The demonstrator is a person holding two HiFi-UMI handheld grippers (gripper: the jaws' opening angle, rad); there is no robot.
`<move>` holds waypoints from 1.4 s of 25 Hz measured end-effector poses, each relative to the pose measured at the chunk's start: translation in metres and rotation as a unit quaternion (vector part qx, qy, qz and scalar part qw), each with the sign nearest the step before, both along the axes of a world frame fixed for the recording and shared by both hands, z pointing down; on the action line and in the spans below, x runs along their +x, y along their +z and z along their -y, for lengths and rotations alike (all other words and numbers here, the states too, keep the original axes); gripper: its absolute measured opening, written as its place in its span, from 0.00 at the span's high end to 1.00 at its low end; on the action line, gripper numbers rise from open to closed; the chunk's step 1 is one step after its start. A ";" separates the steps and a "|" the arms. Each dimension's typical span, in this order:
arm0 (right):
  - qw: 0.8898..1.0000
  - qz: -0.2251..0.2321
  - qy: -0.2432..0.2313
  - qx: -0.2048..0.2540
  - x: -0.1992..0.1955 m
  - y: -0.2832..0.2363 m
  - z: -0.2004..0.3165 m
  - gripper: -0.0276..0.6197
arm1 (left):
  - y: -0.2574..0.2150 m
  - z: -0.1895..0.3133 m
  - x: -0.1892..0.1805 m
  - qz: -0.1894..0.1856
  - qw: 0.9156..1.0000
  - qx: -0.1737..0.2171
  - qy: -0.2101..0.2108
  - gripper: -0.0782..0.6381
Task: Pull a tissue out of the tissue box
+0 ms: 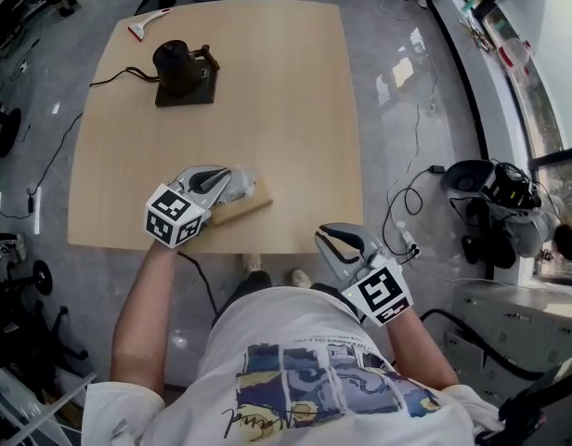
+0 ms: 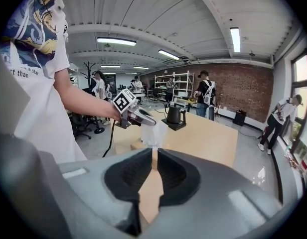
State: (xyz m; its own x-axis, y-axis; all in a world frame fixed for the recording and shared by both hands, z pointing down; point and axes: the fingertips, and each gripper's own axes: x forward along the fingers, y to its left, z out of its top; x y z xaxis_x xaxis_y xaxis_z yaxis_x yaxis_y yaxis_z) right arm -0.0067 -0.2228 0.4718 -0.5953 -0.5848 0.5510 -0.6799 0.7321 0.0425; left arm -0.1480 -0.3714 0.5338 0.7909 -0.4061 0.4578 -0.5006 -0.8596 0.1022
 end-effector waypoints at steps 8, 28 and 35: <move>0.999 0.008 -0.037 0.014 0.012 -0.005 -0.009 0.92 | -0.044 -0.022 0.001 0.008 0.997 0.068 -0.040 0.88; 0.990 0.022 -0.135 0.036 0.042 -0.016 -0.054 0.92 | -0.159 -0.163 0.043 -0.034 0.982 0.128 -0.134 0.88; 0.986 0.027 -0.156 0.045 0.050 -0.021 -0.071 0.92 | -0.177 -0.209 0.067 -0.042 0.980 0.136 -0.136 0.88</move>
State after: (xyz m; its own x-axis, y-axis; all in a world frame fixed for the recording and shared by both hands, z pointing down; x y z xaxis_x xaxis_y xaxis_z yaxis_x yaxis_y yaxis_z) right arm 0.0429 -0.1521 0.4506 -0.7813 -0.4139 0.4672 -0.4255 0.9008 0.0864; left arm -0.0807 -0.1621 0.3568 0.6660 -0.7057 0.2416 -0.7151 -0.6962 -0.0624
